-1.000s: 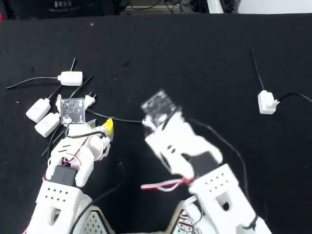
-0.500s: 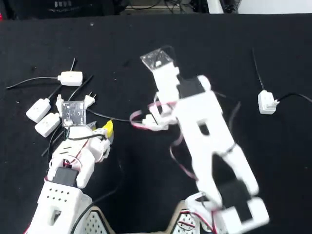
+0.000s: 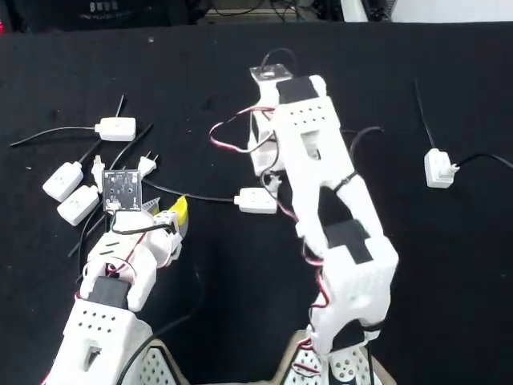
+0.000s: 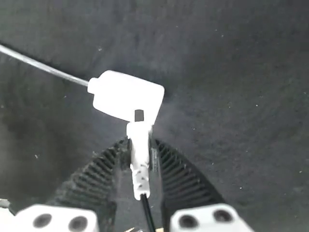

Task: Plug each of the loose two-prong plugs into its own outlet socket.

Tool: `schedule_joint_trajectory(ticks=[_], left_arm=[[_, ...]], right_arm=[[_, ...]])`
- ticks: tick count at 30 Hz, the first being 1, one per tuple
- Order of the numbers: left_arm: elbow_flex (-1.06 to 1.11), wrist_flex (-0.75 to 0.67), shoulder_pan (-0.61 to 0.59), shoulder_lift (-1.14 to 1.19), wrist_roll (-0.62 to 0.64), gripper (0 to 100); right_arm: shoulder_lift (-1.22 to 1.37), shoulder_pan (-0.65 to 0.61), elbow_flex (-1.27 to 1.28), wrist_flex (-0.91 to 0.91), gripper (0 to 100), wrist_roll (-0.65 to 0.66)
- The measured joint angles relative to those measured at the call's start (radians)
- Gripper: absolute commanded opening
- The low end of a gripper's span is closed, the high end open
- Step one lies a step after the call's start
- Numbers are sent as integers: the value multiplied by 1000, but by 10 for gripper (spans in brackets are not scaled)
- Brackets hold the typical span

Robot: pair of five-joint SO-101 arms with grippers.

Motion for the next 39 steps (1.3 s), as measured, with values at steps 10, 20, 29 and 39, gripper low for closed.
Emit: schedule_joint_trajectory(ticks=[10, 20, 29, 39], left_arm=[[0, -6, 0, 0, 0, 155], [0, -6, 0, 0, 0, 155], [0, -6, 0, 0, 0, 155], [0, -6, 0, 0, 0, 155]], right_arm=[[52, 11, -3, 0, 10, -40], [112, 9, -3, 0, 10, -43], [166, 12, -35, 2, 11, -68], [224, 12, -92, 3, 10, -71]])
